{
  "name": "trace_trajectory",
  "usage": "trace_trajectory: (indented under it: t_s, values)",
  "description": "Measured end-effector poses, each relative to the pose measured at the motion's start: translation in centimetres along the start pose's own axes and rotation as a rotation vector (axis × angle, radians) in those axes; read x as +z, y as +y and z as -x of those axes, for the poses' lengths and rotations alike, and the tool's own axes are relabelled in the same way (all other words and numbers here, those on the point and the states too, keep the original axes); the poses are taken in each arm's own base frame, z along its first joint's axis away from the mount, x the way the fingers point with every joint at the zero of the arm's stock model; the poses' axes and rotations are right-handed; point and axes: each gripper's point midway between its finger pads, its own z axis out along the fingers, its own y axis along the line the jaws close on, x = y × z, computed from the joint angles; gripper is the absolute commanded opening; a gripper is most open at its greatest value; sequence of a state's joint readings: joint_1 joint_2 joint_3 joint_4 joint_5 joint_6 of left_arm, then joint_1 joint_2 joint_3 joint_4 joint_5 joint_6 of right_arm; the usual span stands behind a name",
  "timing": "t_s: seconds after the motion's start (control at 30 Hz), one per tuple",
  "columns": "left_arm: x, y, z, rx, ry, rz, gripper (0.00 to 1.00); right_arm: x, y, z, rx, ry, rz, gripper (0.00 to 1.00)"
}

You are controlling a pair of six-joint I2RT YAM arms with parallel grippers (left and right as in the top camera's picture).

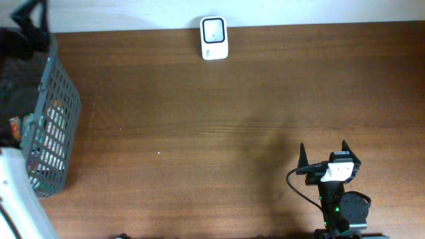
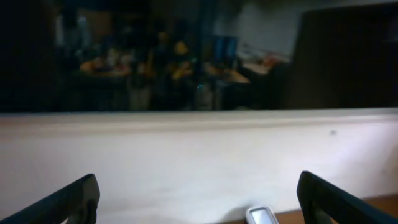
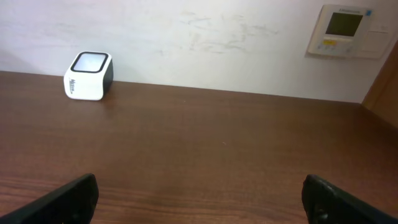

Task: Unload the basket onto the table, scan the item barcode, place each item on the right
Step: 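Reach the left gripper into the grey basket toward the red-purple package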

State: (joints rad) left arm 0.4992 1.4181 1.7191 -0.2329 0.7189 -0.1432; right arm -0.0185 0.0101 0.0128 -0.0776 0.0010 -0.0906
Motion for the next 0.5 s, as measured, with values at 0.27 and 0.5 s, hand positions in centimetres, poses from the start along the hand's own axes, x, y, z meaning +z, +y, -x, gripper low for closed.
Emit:
trace_trajectory:
  t_s: [0.27, 0.5]
  values:
    - [-11.4, 18.7, -10.2, -0.247, 0.337, 0.932, 0.99, 0.0, 0.0, 0.0, 0.001, -0.001, 0.000, 0.98]
    - [-15.0, 24.3, -21.1, -0.256, 0.731, 1.202, 0.99, 0.0, 0.0, 0.0, 0.000, 0.000, 0.000, 0.98]
